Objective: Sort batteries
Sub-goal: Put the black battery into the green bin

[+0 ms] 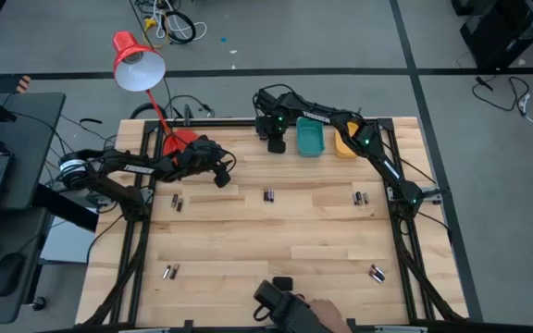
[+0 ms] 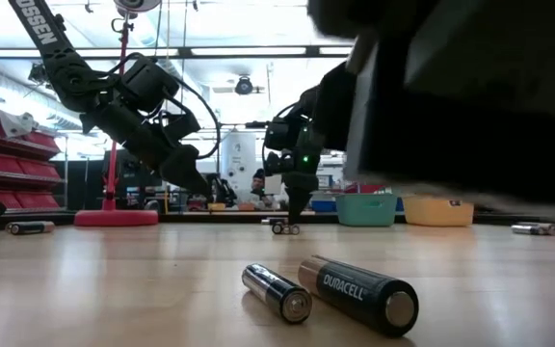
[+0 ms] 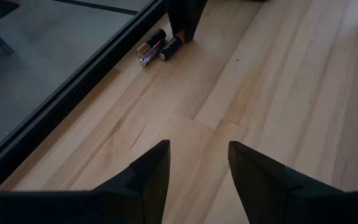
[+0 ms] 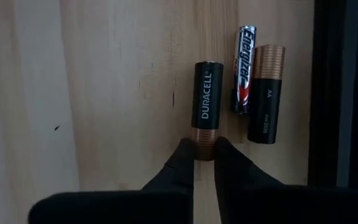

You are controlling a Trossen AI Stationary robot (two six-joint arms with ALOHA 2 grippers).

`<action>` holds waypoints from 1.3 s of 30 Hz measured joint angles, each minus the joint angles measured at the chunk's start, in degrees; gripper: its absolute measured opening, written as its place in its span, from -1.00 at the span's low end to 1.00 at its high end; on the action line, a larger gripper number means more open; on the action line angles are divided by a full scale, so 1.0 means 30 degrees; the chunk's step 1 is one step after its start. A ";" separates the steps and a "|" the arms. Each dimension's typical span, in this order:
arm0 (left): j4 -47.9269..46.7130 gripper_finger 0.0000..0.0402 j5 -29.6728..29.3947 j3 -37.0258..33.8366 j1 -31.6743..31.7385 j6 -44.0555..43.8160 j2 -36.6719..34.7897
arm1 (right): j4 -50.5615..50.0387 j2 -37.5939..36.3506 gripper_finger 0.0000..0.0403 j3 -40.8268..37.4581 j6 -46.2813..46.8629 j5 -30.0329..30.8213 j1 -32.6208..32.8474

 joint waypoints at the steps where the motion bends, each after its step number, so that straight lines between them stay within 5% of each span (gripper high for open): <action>1: 0.0018 -0.11 -0.0016 0.0000 0.0000 0.0000 0.0000 | -0.0126 -0.0016 -0.86 0.0000 0.0124 -0.0004 0.0004; 10: 0.1087 -0.11 -0.2665 0.0007 0.0000 0.0007 0.0000 | -0.1190 -0.1577 -0.84 -0.0072 0.0899 -0.0015 -0.0079; 39: 0.0995 -0.11 -0.3111 0.0015 0.0000 0.0007 0.0000 | -0.8084 -0.4566 -0.84 -0.1183 0.3403 0.0146 -0.4220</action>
